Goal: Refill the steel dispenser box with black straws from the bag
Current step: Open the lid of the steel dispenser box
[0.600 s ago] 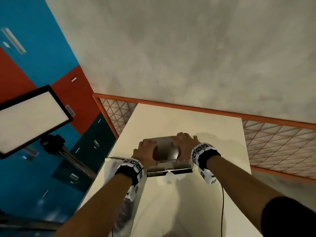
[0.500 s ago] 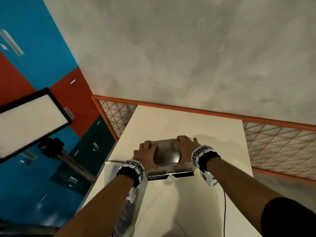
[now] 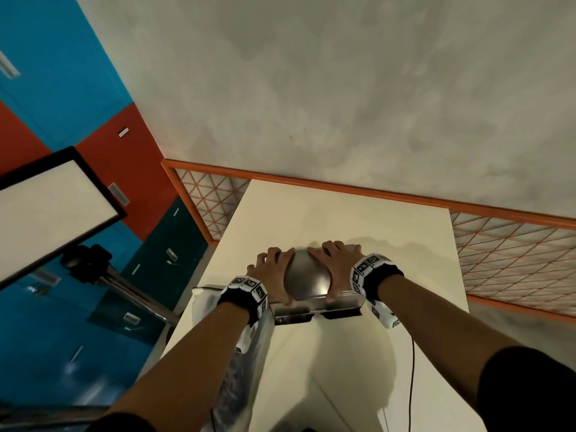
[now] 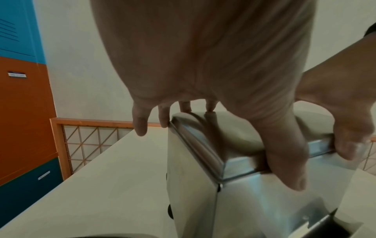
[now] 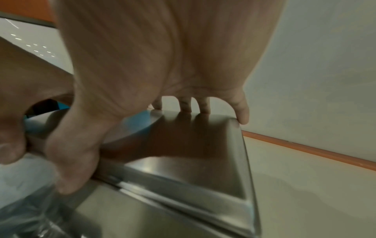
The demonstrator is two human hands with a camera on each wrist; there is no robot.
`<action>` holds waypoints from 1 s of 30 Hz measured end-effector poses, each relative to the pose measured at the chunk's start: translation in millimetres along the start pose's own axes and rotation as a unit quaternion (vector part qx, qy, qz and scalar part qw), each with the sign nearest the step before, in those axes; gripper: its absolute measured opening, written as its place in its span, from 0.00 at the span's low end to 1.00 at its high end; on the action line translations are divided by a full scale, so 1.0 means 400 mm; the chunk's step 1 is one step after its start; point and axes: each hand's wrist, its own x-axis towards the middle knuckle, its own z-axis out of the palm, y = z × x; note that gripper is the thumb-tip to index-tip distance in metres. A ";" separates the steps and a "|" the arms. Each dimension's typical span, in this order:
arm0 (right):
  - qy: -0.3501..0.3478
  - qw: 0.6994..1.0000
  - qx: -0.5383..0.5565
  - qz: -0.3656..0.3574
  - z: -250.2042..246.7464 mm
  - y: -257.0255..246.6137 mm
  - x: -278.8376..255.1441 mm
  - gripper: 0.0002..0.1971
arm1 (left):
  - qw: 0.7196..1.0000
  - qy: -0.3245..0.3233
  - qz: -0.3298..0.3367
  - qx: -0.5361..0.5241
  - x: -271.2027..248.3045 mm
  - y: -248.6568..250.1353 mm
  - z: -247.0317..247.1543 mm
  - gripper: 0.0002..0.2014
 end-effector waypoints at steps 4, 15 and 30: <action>0.008 1.000 -0.004 -0.003 0.006 0.003 0.003 0.64 | 1.000 0.002 0.007 0.005 -0.001 0.004 -0.007 0.64; 0.030 0.999 0.023 0.003 0.004 0.016 -0.008 0.64 | 0.999 0.039 0.005 0.010 -0.012 0.010 -0.025 0.63; 0.059 0.997 0.033 0.025 0.175 0.049 -0.290 0.64 | 0.991 0.061 0.103 0.053 -0.185 0.187 0.092 0.64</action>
